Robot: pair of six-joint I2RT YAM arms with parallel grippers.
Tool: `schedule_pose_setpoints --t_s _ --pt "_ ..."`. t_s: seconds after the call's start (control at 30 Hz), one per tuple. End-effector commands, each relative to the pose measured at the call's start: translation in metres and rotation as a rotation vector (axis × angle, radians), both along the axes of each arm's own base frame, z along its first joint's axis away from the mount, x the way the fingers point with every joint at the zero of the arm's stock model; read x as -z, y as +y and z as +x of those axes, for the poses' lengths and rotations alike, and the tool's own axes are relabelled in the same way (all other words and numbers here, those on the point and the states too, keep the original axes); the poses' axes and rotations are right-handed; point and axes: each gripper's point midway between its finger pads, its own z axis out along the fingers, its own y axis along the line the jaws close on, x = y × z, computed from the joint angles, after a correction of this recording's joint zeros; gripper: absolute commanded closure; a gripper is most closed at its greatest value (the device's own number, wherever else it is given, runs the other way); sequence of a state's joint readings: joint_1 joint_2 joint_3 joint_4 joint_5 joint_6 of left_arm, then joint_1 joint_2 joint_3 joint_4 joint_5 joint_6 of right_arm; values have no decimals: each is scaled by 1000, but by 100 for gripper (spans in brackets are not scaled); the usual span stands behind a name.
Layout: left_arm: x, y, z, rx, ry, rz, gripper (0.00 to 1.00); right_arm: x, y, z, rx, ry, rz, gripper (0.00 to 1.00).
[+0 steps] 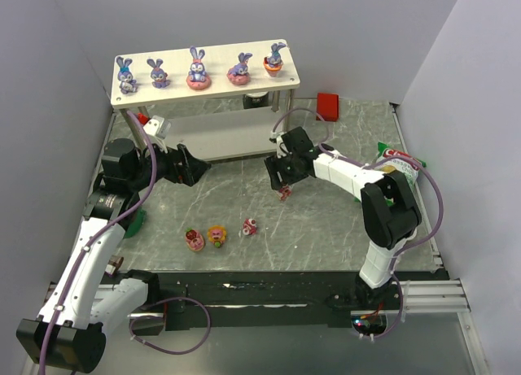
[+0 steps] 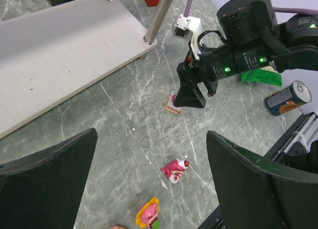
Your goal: Place and organize the plastic toys onto the shelf
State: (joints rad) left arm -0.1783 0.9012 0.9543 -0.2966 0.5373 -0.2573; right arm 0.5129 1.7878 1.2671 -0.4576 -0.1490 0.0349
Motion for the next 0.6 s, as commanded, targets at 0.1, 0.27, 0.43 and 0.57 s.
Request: schedule_pose_setpoints --t_s 0.1,0.27,0.43,0.57 --pt "-21 -4 -2 24 -68 -20 4 24 3 -8 13 67 -41 31" --pt "-21 -4 -2 24 -67 -18 4 32 -2 -5 55 62 -86 35" --pt "-22 -3 -2 18 -70 -18 3 34 -3 -5 79 62 -98 50" --pt "-20 -2 -1 8 -65 -16 4 32 -3 -2 106 42 -113 69"
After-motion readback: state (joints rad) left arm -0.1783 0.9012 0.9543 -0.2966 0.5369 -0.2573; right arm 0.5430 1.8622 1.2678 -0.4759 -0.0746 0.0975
